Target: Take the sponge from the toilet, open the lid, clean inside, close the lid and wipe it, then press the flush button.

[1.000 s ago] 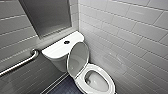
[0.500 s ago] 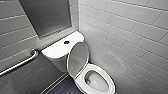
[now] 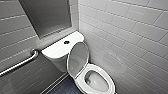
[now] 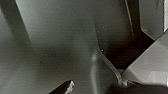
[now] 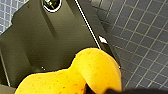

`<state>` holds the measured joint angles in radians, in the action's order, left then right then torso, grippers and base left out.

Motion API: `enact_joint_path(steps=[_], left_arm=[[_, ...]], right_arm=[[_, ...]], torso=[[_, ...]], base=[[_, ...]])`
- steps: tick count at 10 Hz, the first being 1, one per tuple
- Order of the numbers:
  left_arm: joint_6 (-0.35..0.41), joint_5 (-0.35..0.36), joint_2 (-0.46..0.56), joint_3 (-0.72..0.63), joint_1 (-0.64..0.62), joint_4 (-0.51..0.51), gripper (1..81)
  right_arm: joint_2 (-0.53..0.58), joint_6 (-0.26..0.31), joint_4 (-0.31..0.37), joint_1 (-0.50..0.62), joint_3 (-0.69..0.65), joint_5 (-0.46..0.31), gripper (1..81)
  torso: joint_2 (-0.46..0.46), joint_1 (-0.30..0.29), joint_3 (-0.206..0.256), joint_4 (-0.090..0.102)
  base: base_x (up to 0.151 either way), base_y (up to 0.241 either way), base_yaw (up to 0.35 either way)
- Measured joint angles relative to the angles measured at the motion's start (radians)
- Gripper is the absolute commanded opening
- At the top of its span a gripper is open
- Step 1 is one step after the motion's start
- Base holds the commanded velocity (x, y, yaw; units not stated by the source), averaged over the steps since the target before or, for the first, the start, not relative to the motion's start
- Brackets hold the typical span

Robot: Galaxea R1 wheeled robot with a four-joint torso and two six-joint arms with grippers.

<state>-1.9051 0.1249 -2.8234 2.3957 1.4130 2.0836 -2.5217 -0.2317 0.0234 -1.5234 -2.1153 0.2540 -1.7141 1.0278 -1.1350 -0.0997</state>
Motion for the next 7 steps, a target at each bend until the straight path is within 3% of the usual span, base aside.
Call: enact_joint_path(steps=[4,7], left_arm=[[0.0,0.001,-0.008,0.001,0.0,0.0,81.1],[0.0,0.0,-0.017,0.001,0.0,0.0,81.1]], right_arm=[[0.206,0.003,0.03,0.056,0.373,0.026,1.0],[0.431,0.002,0.052,0.151,0.6,0.041,1.0]], torso=[[0.0,0.0,0.0,0.0],[0.0,0.0,0.0,0.0]], base=[[0.0,0.0,0.0],[0.0,0.0,0.0]])
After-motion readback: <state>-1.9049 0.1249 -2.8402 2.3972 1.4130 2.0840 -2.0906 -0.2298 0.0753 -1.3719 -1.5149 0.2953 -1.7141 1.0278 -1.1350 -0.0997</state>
